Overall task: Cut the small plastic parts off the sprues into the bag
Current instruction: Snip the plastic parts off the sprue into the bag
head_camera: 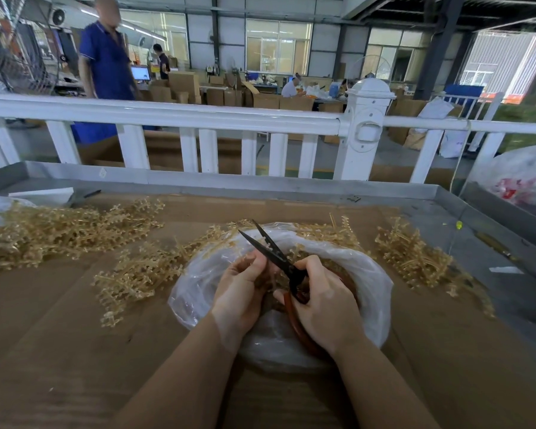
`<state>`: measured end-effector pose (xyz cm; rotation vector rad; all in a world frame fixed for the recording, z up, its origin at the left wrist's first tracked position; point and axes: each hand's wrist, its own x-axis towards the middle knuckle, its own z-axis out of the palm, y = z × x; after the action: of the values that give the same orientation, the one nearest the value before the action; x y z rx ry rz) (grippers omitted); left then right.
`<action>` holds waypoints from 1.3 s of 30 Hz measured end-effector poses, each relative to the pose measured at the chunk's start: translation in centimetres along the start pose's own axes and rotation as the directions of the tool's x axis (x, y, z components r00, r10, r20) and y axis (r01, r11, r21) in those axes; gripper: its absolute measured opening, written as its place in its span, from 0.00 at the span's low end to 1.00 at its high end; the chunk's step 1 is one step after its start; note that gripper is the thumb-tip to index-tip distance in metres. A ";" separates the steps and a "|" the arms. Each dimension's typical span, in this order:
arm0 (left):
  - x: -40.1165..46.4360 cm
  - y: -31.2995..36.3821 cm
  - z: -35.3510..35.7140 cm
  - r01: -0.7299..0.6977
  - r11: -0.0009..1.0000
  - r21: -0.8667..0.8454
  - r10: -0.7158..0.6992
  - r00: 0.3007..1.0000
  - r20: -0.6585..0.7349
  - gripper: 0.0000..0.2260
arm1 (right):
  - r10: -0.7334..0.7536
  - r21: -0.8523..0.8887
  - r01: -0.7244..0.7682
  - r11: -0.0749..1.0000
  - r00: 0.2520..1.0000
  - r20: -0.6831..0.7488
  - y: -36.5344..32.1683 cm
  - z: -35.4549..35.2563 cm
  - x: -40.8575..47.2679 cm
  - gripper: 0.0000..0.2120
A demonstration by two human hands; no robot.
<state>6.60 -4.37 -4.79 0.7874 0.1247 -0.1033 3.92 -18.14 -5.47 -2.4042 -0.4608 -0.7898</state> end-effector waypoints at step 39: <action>-0.7 0.4 0.8 0.053 0.999 -0.011 -0.053 0.998 -0.032 0.03 | -0.034 -0.019 0.035 0.999 0.997 0.065 -0.4 -0.2 0.2 0.19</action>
<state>6.02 -4.65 -3.84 0.7758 0.1762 -0.1405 3.80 -17.92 -5.03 -2.4528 -0.5238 -0.7361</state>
